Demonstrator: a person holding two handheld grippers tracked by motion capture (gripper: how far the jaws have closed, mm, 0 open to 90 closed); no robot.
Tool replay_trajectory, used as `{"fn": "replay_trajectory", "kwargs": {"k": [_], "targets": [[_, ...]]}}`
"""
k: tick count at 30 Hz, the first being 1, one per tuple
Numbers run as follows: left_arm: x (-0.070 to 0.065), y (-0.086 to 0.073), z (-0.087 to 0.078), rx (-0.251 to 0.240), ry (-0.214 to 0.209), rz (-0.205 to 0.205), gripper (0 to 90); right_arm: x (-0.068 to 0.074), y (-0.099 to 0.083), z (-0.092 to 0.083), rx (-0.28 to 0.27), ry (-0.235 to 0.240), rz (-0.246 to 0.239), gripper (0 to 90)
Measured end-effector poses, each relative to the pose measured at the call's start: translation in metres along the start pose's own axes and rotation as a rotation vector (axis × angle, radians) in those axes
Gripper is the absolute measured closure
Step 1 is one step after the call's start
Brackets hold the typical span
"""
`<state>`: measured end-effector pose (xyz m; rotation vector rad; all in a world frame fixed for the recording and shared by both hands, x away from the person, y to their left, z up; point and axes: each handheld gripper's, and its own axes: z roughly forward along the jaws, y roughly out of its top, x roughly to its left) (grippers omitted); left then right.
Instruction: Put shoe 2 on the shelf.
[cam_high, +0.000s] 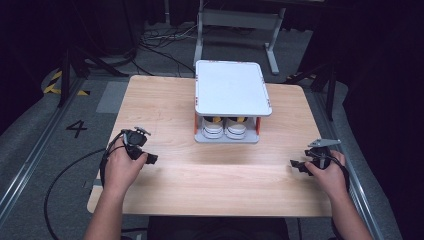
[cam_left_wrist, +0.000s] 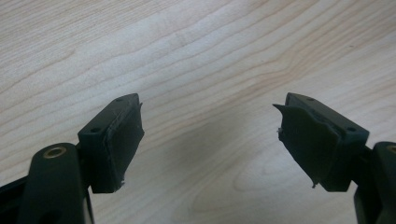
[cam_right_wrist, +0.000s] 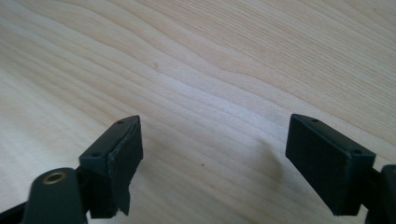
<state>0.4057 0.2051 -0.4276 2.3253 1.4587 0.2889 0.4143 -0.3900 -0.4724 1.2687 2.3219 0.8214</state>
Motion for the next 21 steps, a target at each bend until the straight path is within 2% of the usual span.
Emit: {"fn": "replay_trajectory", "kwargs": {"k": [1,2,3,5,6,8,10,11,14,21], "targets": [[0.001,-0.001,0.003,-0.005,0.007,0.004,22.0,0.0,0.0,0.0,0.0,0.0,0.0,18.7],[0.002,-0.001,0.007,-0.022,0.015,0.002,22.0,-0.001,-0.003,0.004,-0.022,-0.006,0.01,14.9],[0.002,-0.002,0.009,-0.034,0.017,-0.003,21.9,-0.003,-0.005,0.005,-0.041,0.002,0.024,15.5],[0.003,-0.003,0.016,-0.061,0.008,-0.003,21.8,-0.005,-0.005,0.007,-0.052,0.01,0.028,15.1],[0.004,-0.005,0.02,-0.066,0.001,-0.01,21.6,-0.005,-0.007,0.008,-0.063,0.016,0.047,13.4],[0.005,-0.006,0.025,-0.065,0.013,-0.002,21.2,-0.004,-0.009,0.013,-0.107,-0.013,0.077,7.7],[0.003,-0.006,0.029,-0.064,0.07,0.0,21.1,-0.003,-0.008,0.014,-0.103,-0.012,0.079,6.9],[0.004,-0.007,0.03,-0.068,0.075,0.004,21.0,-0.004,-0.008,0.014,-0.103,-0.011,0.077,6.7],[0.004,-0.008,0.032,-0.065,0.059,0.0,20.3,-0.004,-0.008,0.014,-0.103,-0.01,0.077,6.3],[0.005,-0.007,0.03,-0.072,0.053,-0.004,19.7,-0.004,-0.007,0.015,-0.102,-0.006,0.077,5.8]]}}
